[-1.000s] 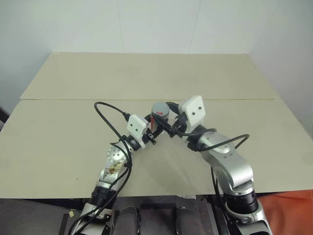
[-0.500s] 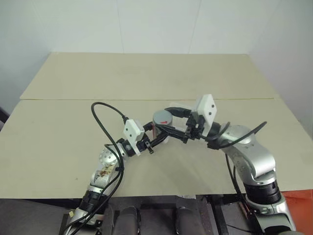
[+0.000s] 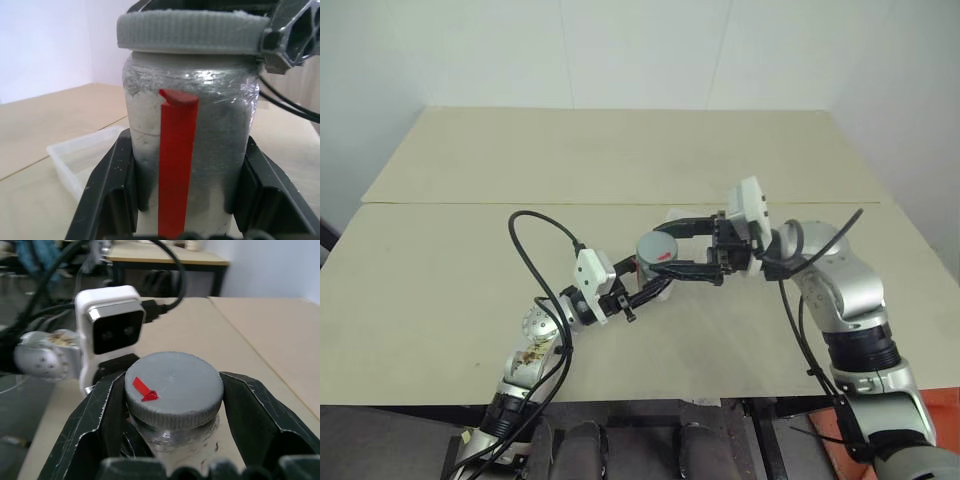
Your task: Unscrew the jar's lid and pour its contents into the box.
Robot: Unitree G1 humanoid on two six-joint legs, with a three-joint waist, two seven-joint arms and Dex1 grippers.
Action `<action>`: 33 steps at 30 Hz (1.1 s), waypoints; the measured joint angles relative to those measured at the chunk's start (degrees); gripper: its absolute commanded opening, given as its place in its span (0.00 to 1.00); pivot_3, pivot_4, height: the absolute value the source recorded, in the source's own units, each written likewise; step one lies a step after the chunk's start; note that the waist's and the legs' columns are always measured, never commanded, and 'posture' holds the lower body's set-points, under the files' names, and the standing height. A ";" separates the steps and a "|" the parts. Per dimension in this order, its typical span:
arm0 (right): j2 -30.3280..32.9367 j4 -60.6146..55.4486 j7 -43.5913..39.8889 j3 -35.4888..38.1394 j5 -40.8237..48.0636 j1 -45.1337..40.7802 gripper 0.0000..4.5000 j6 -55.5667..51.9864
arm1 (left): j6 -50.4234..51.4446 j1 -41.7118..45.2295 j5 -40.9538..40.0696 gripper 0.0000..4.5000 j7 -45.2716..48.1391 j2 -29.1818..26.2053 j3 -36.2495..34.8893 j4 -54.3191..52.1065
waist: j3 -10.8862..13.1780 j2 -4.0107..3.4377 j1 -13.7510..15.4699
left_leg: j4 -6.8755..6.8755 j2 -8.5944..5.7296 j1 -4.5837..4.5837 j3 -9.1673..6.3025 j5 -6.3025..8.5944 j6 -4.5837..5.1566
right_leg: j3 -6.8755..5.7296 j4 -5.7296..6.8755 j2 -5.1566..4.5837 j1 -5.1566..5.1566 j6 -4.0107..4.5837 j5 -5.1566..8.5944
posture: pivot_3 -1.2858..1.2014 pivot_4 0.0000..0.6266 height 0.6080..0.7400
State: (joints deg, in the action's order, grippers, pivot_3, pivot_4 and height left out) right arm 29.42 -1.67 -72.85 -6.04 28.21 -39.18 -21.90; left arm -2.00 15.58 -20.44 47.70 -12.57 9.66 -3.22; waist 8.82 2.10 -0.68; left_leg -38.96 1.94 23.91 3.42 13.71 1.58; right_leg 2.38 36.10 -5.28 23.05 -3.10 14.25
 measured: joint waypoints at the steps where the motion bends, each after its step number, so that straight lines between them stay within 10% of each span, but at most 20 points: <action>1: 0.05 1.58 -1.82 -0.11 0.00 -0.79 0.63 0.72 | 0.00 0.00 0.01 0.44 0.12 0.05 0.16 0.00 | 0.00 0.00 0.00 | 0.00 0.00 0.00 0.00 0.00 0.00 | 0.00 0.00 0.00 0.00 0.00 0.00 | 0.52 0.24 1.00; 13: -2.00 17.16 -15.74 -1.51 -1.45 -8.66 0.63 10.00 | -0.02 -0.04 0.23 0.44 0.57 0.36 0.93 -0.50 | 0.00 0.00 0.01 | 0.00 0.00 0.00 0.00 0.00 0.00 | 0.00 0.02 -0.01 0.02 0.01 -0.01 | 0.52 0.24 1.00; 19: -3.17 18.57 -15.61 -2.87 -3.75 -9.13 0.98 11.85 | -0.11 0.19 0.64 0.44 0.20 1.14 1.28 -0.60 | 0.00 -0.01 0.02 | 0.00 -0.01 -0.01 0.01 0.00 -0.01 | 0.00 0.02 -0.04 0.02 0.01 -0.01 | 0.52 0.24 1.00; 33: 1.24 0.14 -3.02 3.66 -0.98 3.80 0.99 6.87 | -0.90 0.08 2.86 0.44 -3.36 2.21 1.24 -0.24 | 0.00 -0.01 0.59 | 0.01 0.01 -0.05 0.00 0.00 -0.01 | 0.00 0.03 -0.06 0.02 0.02 -0.01 | 0.52 0.24 1.00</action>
State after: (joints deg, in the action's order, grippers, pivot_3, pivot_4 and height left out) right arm 30.66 -1.53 -75.87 -2.38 27.23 -35.38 -15.03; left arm -2.90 15.66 -17.58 44.34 -10.36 10.90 -3.45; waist 8.82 2.09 -0.09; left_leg -38.94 1.95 23.86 3.42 13.71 1.57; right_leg 2.38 36.13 -5.34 23.07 -3.08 14.23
